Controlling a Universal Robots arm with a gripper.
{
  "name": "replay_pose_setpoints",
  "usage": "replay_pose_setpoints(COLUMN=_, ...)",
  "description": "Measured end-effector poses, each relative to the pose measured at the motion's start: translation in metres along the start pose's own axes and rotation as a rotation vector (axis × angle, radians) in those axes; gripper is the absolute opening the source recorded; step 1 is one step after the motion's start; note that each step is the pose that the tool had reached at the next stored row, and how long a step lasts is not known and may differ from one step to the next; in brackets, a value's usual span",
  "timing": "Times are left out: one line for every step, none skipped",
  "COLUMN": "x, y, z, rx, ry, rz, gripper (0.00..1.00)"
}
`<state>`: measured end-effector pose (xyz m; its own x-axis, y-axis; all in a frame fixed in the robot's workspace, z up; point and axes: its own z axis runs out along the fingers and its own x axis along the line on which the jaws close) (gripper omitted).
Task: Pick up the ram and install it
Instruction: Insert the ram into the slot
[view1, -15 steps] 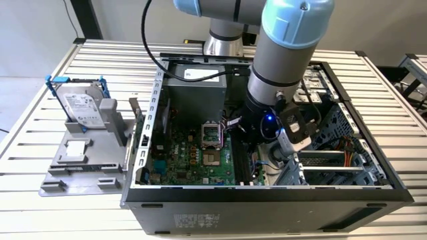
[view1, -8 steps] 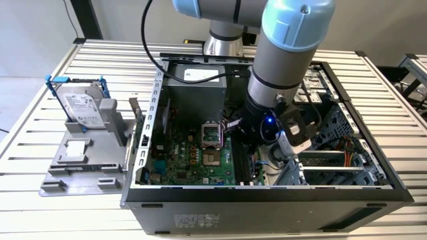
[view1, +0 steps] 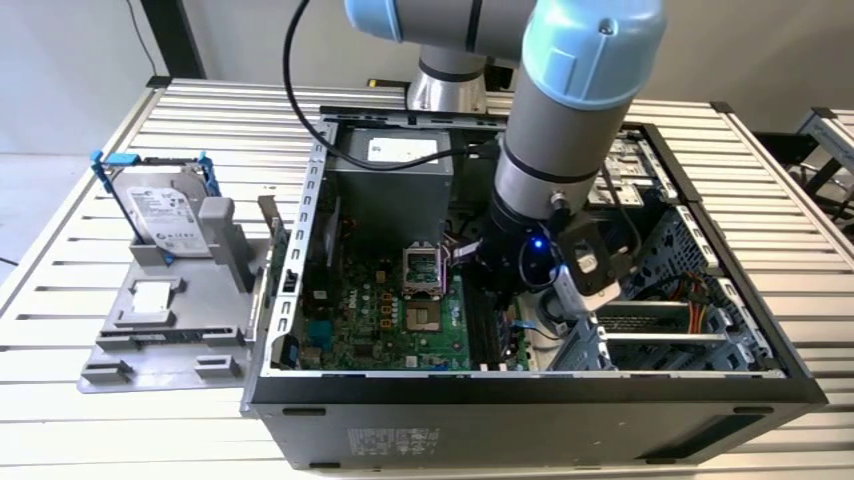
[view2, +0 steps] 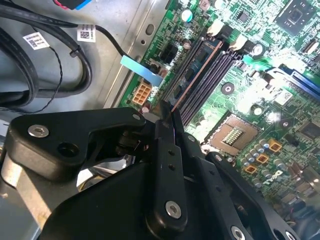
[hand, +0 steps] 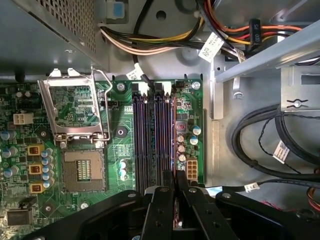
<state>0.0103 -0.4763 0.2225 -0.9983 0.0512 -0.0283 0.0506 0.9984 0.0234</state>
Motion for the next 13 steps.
replay_pose_setpoints(x=0.0001, y=-0.0001, z=0.0005, rx=-0.0008, ry=0.0001, rz=0.000, gripper=0.00)
replay_pose_setpoints(x=0.0001, y=-0.0001, z=0.0010, rx=-0.0015, ry=0.0001, rz=0.000, gripper=0.00)
replay_pose_setpoints(x=0.0001, y=-0.0001, z=0.0013, rx=-0.0019, ry=0.0002, rz=0.000, gripper=0.00)
replay_pose_setpoints(x=0.0001, y=0.0000, z=0.0015, rx=-0.0022, ry=0.0002, rz=0.000, gripper=0.00)
replay_pose_setpoints(x=0.0001, y=0.0000, z=0.0016, rx=-0.0030, ry=0.0003, rz=0.000, gripper=0.00)
replay_pose_setpoints(x=0.0001, y=-0.0001, z=0.0017, rx=-0.0050, ry=0.0004, rz=0.000, gripper=0.00)
replay_pose_setpoints(x=0.0000, y=-0.0002, z=0.0018, rx=-0.0087, ry=0.0005, rz=0.000, gripper=0.00)
replay_pose_setpoints(x=0.0000, y=-0.0003, z=0.0018, rx=-0.0127, ry=0.0007, rz=0.000, gripper=0.00)
replay_pose_setpoints(x=0.0000, y=-0.0004, z=0.0018, rx=-0.0162, ry=0.0009, rz=-0.002, gripper=0.00)
replay_pose_setpoints(x=0.0000, y=-0.0005, z=0.0017, rx=-0.0173, ry=0.0011, rz=-0.006, gripper=0.00)
replay_pose_setpoints(x=0.0001, y=-0.0005, z=0.0017, rx=-0.0176, ry=0.0012, rz=-0.010, gripper=0.00)
replay_pose_setpoints(x=0.0001, y=-0.0005, z=0.0017, rx=-0.0178, ry=0.0014, rz=-0.014, gripper=0.00)
replay_pose_setpoints(x=0.0002, y=-0.0007, z=0.0018, rx=-0.0180, ry=0.0015, rz=-0.018, gripper=0.00)
